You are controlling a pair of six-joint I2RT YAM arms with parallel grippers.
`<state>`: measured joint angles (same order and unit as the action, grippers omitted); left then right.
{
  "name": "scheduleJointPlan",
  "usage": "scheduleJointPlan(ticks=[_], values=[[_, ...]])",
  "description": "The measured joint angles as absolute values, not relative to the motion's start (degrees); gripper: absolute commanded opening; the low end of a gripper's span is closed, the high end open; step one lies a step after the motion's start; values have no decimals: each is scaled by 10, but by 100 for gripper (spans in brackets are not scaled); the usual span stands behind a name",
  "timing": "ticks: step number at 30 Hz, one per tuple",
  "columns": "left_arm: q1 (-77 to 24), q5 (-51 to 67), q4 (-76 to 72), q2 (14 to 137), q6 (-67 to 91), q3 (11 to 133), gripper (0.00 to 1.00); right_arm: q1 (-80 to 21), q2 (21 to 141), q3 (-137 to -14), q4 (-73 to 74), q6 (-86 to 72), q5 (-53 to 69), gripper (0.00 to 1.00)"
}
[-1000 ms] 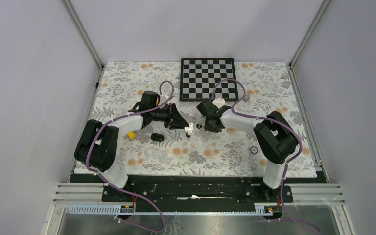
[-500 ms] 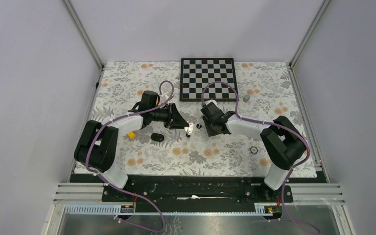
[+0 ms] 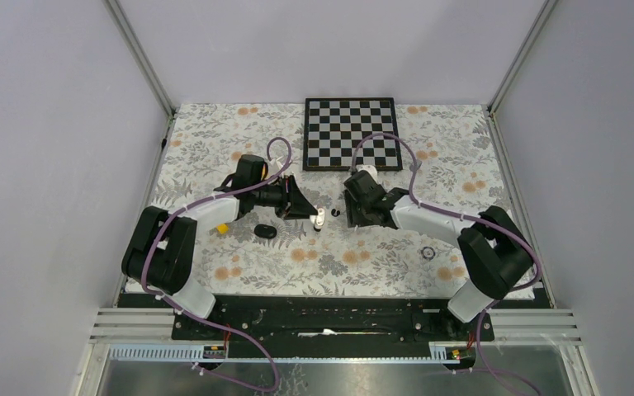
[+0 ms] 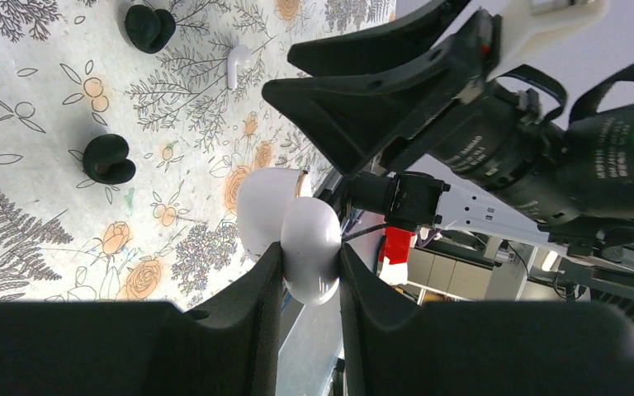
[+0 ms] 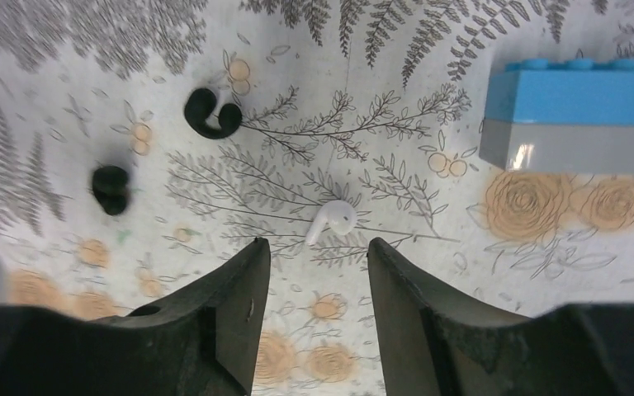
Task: Insert the wireless bluetooth earbuds into the charging case
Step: Pick up the earbud from the center of the board.
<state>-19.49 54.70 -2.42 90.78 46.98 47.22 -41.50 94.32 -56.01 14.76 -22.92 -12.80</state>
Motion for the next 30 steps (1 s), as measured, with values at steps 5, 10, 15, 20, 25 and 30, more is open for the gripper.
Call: scheduleJointPlan(ticks=[5, 10, 15, 20, 25, 30], values=[[-195, 546, -24, 908, 470, 472, 0, -415, 916, -553, 151, -340, -142, 49], [-195, 546, -24, 907, 470, 472, 0, -415, 925, -546, 161, -420, -144, 39], [-195, 546, -24, 907, 468, 472, 0, -415, 963, -546, 163, -459, -158, 38], [-195, 546, -15, 907, 463, 472, 0, -415, 986, -564, 178, -469, -183, 40], [-195, 546, -9, 907, 460, 472, 0, -415, 997, -572, 183, -466, -200, 41], [-195, 546, -9, 907, 459, 472, 0, -415, 1009, -586, 186, -456, -205, 37]])
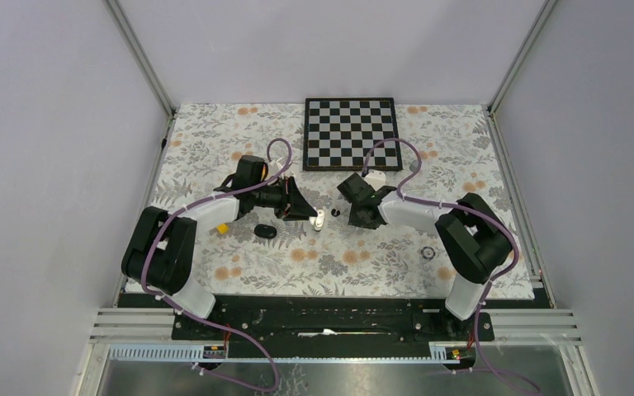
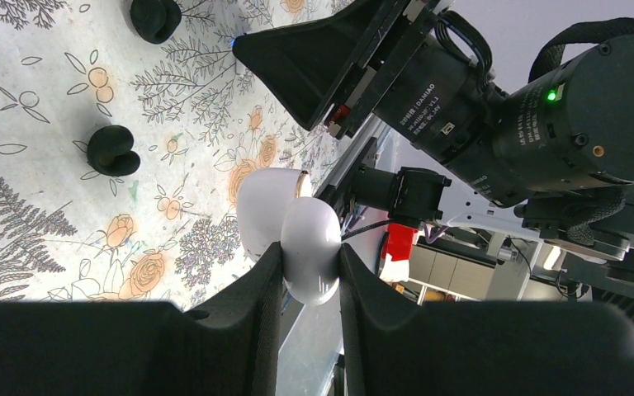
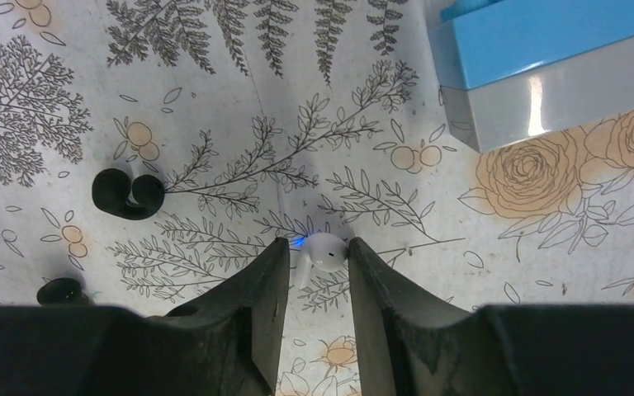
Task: Insert the wireless bluetooth earbuds into the charging case
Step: Pick up the earbud from the center of the board.
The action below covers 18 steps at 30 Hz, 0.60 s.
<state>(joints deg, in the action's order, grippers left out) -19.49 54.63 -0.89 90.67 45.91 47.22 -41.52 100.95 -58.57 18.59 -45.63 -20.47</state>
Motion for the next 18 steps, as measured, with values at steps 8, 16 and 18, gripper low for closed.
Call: scheduleJointPlan(ticks=[8, 16, 18], values=[[-195, 546, -9, 907, 459, 472, 0, -415, 1021, -602, 185, -437, -206, 15], [-195, 547, -9, 907, 459, 472, 0, -415, 1010, -592, 164, -408, -200, 11], [-195, 550, -9, 907, 459, 472, 0, -415, 986, -572, 139, -392, -191, 11]])
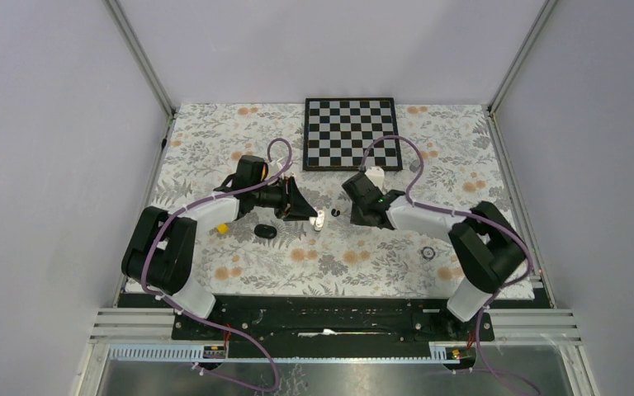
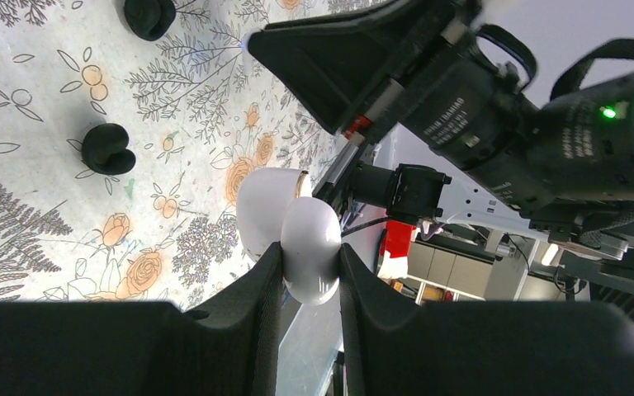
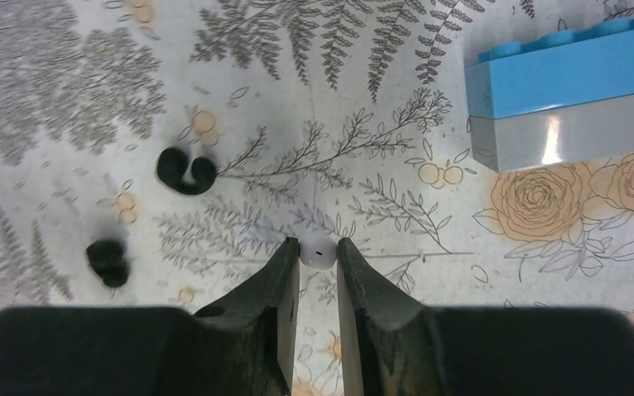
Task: Insert the wireless bluetooth earbuds into the charging case
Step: Pick up the earbud from the center of the board.
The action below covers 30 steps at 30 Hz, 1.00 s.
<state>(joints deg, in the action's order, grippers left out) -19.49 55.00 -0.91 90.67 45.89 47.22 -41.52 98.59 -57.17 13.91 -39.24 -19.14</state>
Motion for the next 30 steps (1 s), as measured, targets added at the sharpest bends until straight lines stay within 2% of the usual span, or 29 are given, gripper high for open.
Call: scheduleJointPlan(ticks=[7, 15, 24, 30], values=[[-195, 588, -16, 926, 462, 474, 0, -415, 855, -479, 34, -321, -157, 10], [-196, 614, -8, 959, 470, 502, 0, -415, 769, -423, -42, -240, -107, 10], [-199, 615, -12, 959, 493, 522, 0, -415, 714, -409, -73, -201, -64, 8], [-202, 629, -113, 959, 578, 499, 0, -415, 709, -409, -77, -187, -26, 7]])
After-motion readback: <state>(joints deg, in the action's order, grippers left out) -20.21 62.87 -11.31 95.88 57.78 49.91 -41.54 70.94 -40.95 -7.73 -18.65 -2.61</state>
